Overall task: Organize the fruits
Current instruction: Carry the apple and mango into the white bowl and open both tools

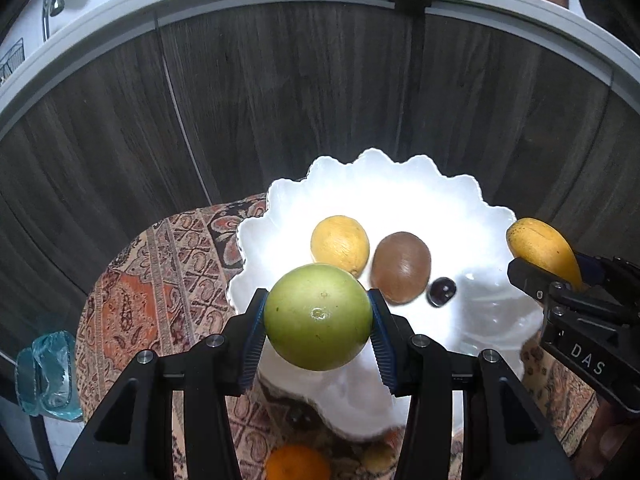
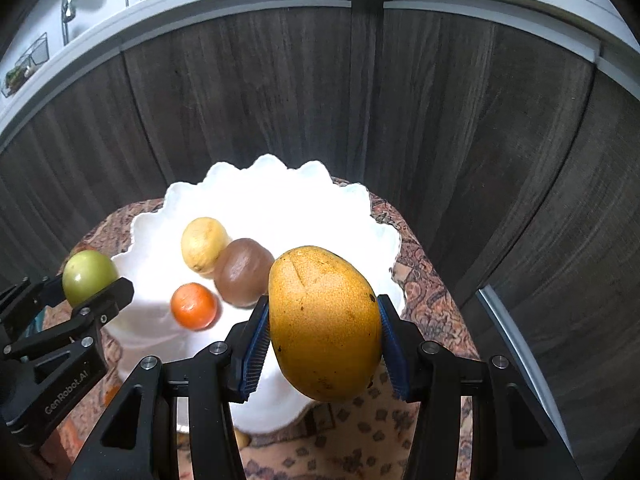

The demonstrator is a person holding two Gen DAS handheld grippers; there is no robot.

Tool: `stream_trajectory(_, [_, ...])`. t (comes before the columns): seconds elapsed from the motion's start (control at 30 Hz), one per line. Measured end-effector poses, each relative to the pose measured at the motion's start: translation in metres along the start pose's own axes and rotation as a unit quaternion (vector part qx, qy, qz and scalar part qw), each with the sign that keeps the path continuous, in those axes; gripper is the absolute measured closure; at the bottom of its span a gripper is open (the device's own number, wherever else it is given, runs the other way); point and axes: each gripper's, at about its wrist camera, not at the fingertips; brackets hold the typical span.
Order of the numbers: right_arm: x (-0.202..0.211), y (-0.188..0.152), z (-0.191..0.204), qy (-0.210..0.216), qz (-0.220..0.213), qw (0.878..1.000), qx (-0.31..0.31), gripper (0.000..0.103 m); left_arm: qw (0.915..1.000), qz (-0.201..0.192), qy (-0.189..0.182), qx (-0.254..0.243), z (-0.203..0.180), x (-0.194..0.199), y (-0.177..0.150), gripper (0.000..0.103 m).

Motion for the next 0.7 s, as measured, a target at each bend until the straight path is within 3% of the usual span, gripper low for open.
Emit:
stream_trajectory(0.63, [-0.037,0.008,0.007,-0.016,0.038,0.999,0.011,0.051,0.999,0.041,0.016,-0.005,0.008,-0.042,0.002,0.055])
stream_trajectory(0.67, [-0.037,0.008,0.008,-0.019,0.039,0.999,0.014,0.051,0.9989,0.043,0.018,-0.004,0.009,-0.042,0.001,0.055])
stream_trajectory(0.7, [-0.035,0.008,0.008,-0.025,0.035,0.999,0.015,0.05,0.999,0.041,0.02,-0.004,0.01,-0.041,0.001,0.047])
Point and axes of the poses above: each gripper's, at about its wrist camera, not at the fingertips, and x roughly against the way its jaws point, z to its left, y to its top, and after that the axes turned 8 degrees about -y, right-handed
